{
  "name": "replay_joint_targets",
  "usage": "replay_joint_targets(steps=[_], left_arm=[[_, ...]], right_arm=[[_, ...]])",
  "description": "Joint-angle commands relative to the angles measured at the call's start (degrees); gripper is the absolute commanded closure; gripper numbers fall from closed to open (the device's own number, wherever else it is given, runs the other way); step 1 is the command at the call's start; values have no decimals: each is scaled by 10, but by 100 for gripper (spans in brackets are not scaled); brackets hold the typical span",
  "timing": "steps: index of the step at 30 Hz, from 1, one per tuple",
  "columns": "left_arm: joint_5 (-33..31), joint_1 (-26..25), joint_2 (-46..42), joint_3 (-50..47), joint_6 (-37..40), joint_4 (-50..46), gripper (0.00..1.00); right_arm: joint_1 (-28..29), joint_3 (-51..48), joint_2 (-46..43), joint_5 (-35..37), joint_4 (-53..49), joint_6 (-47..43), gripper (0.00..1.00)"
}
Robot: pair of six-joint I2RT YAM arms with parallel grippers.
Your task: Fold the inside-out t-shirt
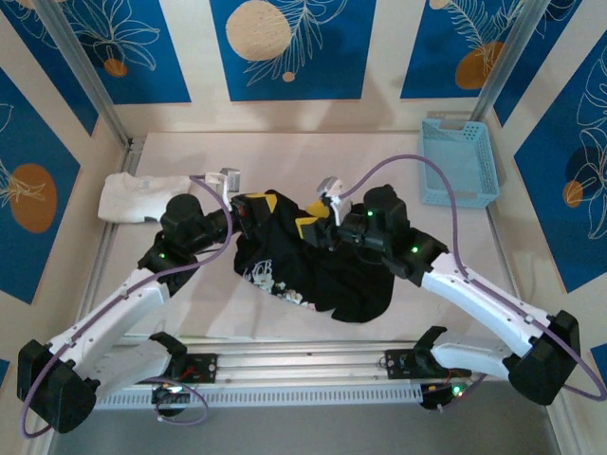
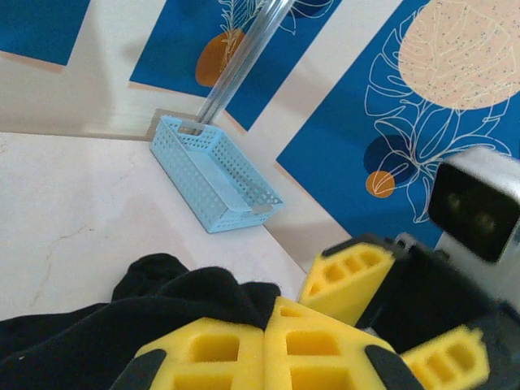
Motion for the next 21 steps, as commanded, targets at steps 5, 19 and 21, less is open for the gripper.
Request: replay_joint_targets(steps=[5,19,21], left_arm=[[19,6,-13,-7,-19,33,100],[22,7,-13,-10,-17,33,100],[21,7,-14,-10,-17,32,100]], right_arm=[[48,11,61,93,-15,-110,43],[53,9,81,161,31,-121,49],[54,7,81,172,33,-125,51]])
